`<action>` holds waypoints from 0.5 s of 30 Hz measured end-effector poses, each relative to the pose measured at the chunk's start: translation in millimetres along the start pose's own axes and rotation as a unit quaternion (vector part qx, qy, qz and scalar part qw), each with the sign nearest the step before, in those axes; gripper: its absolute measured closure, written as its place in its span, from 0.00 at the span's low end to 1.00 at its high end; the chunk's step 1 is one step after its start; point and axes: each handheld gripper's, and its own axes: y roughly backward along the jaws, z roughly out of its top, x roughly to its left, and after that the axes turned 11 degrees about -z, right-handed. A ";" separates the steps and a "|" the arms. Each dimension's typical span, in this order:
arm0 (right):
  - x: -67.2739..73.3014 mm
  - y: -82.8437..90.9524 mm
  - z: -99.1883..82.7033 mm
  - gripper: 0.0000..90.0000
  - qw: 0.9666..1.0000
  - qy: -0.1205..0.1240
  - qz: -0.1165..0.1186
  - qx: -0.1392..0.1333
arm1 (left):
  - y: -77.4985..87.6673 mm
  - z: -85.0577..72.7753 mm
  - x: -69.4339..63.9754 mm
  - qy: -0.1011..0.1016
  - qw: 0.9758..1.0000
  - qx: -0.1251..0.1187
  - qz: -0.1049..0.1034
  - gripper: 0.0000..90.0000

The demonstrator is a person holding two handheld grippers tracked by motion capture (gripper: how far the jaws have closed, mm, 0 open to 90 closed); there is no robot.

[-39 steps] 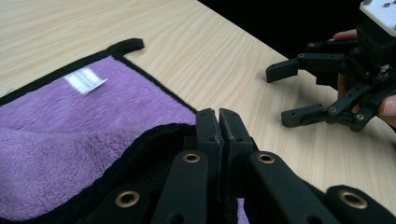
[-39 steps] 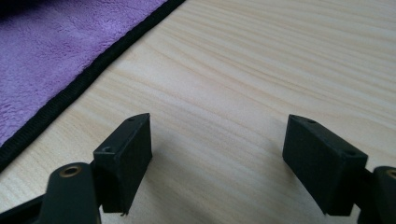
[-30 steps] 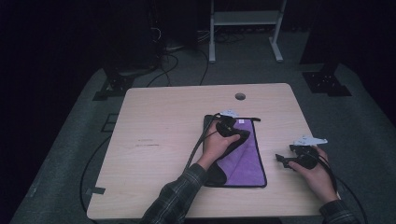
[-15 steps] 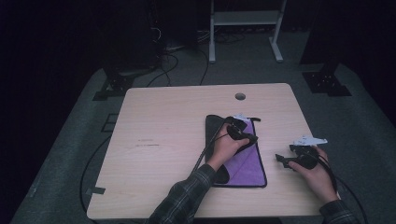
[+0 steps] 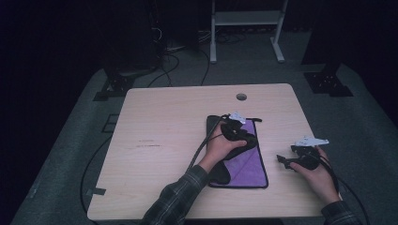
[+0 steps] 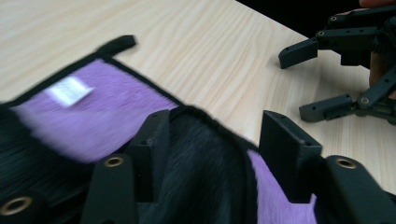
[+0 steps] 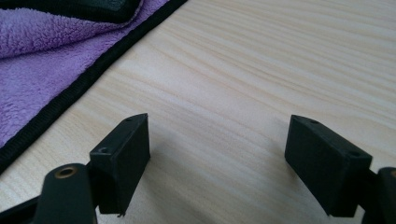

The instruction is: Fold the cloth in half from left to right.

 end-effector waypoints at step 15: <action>3.2 -1.4 1.0 0.14 1.000 0.005 0.001 0.006 | 81.1 -46.0 6.2 0.018 0.998 0.003 0.057 0.41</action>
